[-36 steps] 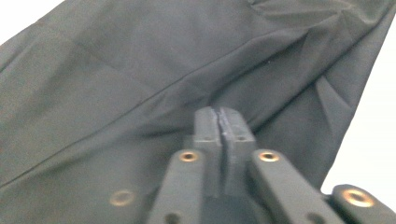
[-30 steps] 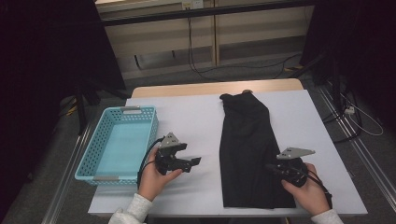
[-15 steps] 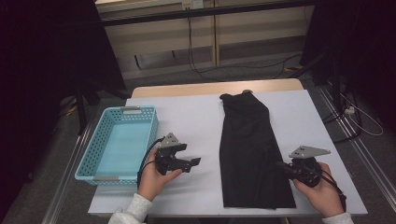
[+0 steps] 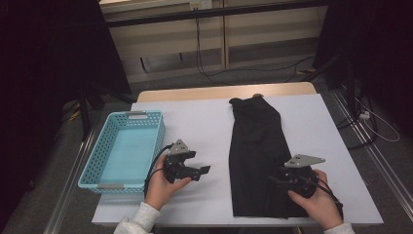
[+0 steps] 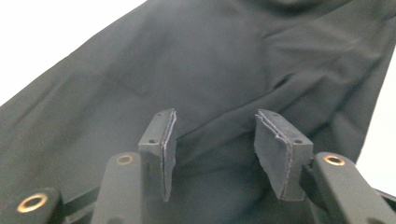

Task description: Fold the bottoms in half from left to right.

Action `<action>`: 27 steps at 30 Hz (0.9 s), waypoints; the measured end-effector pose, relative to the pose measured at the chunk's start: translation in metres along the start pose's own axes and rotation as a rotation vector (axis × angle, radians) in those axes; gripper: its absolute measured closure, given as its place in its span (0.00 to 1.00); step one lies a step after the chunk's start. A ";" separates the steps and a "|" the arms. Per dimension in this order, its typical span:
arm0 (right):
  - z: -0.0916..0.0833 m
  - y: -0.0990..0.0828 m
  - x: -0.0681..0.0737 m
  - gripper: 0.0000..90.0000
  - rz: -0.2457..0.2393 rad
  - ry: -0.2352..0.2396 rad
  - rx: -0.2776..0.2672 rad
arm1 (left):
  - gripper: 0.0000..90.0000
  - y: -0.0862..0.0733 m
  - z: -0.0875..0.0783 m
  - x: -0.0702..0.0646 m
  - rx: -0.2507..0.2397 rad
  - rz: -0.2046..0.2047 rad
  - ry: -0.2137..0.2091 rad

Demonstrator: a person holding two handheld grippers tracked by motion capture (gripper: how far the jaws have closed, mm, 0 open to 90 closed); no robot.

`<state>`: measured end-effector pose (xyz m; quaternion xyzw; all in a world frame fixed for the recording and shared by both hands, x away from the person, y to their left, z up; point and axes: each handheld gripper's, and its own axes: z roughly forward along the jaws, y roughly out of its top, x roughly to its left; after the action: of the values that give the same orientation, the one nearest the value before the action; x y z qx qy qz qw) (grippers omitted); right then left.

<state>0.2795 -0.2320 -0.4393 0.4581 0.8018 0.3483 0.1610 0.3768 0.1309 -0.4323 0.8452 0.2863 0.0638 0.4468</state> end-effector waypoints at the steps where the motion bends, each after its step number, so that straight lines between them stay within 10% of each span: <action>1: 0.003 -0.001 0.001 0.55 -0.004 0.003 0.019 | 0.20 0.000 0.000 0.000 -0.001 0.002 0.001; 5: 0.009 -0.004 0.001 0.54 0.010 -0.004 0.031 | 0.20 0.000 0.000 0.000 -0.003 0.003 0.002; 8: 0.005 -0.004 0.002 0.86 -0.005 0.017 0.034 | 0.20 0.000 0.000 0.000 -0.001 0.001 0.001; 12: 0.001 -0.005 0.000 1.00 -0.003 0.025 0.038 | 0.20 0.001 -0.001 0.000 -0.005 0.003 0.003; 19: -0.010 -0.006 -0.004 1.00 0.004 0.022 0.015 | 0.20 0.001 0.000 0.000 -0.004 0.001 0.004; 21: -0.007 -0.004 -0.001 0.80 0.016 0.018 0.005 | 0.20 0.001 0.000 0.000 -0.004 0.004 0.004; 27: 0.006 0.001 0.013 0.60 0.005 0.034 0.022 | 0.20 0.001 -0.001 0.001 -0.002 0.001 0.007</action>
<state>0.2768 -0.2181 -0.4424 0.4558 0.8071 0.3476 0.1413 0.3772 0.1319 -0.4312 0.8446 0.2877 0.0673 0.4465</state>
